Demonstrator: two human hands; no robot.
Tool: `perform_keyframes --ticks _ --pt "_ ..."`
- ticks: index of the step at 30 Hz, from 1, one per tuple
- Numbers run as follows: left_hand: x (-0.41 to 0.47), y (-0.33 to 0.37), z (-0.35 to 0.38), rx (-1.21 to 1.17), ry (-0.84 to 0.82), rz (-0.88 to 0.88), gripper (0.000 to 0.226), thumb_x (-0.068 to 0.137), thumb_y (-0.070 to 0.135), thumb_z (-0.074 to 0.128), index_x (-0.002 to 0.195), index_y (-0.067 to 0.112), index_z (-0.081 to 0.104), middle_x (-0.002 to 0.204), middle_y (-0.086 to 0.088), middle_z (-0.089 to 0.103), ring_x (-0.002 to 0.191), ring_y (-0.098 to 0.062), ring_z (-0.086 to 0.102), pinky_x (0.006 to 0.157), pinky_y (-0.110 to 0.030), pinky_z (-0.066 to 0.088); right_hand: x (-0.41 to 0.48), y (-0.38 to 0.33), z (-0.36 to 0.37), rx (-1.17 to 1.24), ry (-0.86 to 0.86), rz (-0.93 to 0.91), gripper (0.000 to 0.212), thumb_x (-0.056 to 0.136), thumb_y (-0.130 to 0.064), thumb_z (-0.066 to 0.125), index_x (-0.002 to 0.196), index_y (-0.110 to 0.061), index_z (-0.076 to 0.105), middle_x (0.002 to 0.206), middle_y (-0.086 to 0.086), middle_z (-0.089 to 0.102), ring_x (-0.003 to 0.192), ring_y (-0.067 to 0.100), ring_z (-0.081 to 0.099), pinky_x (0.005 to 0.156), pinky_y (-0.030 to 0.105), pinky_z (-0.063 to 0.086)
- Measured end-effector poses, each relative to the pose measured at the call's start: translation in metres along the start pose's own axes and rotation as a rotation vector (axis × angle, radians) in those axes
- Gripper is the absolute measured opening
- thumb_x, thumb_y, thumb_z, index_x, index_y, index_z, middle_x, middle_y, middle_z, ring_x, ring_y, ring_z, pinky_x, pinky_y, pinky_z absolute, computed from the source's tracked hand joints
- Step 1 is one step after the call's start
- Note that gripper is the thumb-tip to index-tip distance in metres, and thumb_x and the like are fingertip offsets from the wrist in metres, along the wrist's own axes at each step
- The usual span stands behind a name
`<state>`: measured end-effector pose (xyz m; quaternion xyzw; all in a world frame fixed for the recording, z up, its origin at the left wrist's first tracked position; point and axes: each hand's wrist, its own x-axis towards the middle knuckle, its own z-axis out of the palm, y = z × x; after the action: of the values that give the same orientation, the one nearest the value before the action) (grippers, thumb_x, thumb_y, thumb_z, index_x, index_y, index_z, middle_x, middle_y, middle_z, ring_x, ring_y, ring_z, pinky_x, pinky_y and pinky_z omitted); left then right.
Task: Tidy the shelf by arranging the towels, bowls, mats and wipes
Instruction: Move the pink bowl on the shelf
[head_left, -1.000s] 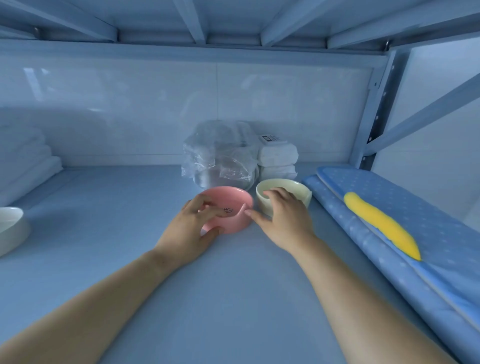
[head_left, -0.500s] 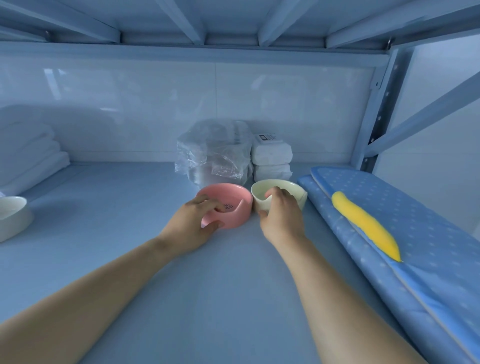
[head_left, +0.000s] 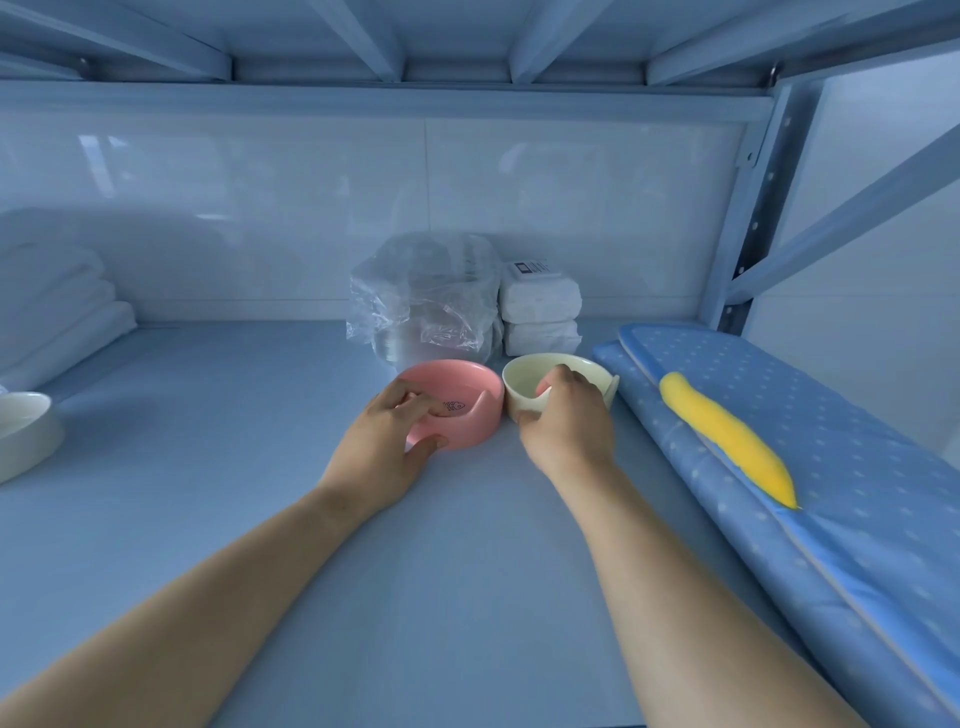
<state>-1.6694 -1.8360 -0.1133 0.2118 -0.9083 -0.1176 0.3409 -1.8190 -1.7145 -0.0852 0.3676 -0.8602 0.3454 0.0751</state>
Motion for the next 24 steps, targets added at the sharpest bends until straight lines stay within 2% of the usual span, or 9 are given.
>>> perform_keyframes --ticks 4,11,15,20,24 --pt "0.001 -0.0021 0.0 -0.004 -0.011 0.022 0.028 0.08 0.015 0.07 0.107 0.02 0.066 0.104 0.008 0.051 0.092 -0.02 0.054 0.078 -0.025 0.04 0.0007 -0.0005 0.0001 -0.017 0.005 0.01 0.026 0.084 -0.021 0.061 0.106 -0.012 0.051 0.109 0.004 0.058 0.104 0.025 0.052 0.07 0.03 0.041" --pt "-0.0019 -0.0038 -0.003 -0.021 -0.023 0.053 0.033 0.082 0.016 0.068 0.112 0.03 0.065 0.095 0.002 0.051 0.083 -0.017 0.048 0.075 -0.023 0.036 0.0011 -0.0014 -0.0014 -0.021 -0.022 0.033 0.028 0.085 -0.026 0.061 0.111 -0.017 0.056 0.115 0.002 0.057 0.109 0.023 0.052 0.076 0.031 0.044" --pt "-0.0027 -0.0019 -0.0031 -0.021 -0.018 0.049 0.034 0.082 0.015 0.069 0.112 0.03 0.065 0.095 0.005 0.05 0.083 -0.015 0.048 0.076 -0.022 0.035 0.0005 0.0001 -0.0019 -0.045 -0.042 0.04 0.023 0.085 -0.02 0.061 0.108 -0.018 0.059 0.114 0.003 0.056 0.107 0.024 0.052 0.074 0.029 0.043" --pt "-0.0018 -0.0025 -0.0021 -0.009 -0.017 0.045 0.033 0.082 0.017 0.068 0.111 0.032 0.064 0.096 0.006 0.049 0.085 -0.015 0.049 0.076 -0.026 0.041 0.0012 0.0007 -0.0031 -0.054 -0.052 0.034 0.027 0.083 -0.014 0.061 0.109 -0.019 0.059 0.115 0.003 0.055 0.108 0.023 0.052 0.074 0.029 0.042" --pt "-0.0017 -0.0024 -0.002 0.035 -0.009 0.063 0.034 0.082 0.019 0.068 0.112 0.034 0.063 0.101 0.009 0.045 0.09 -0.015 0.049 0.079 -0.028 0.044 0.0007 -0.0009 -0.0026 -0.095 -0.041 0.017 0.027 0.083 -0.015 0.062 0.109 -0.021 0.06 0.115 0.001 0.057 0.109 0.023 0.052 0.08 0.031 0.04"
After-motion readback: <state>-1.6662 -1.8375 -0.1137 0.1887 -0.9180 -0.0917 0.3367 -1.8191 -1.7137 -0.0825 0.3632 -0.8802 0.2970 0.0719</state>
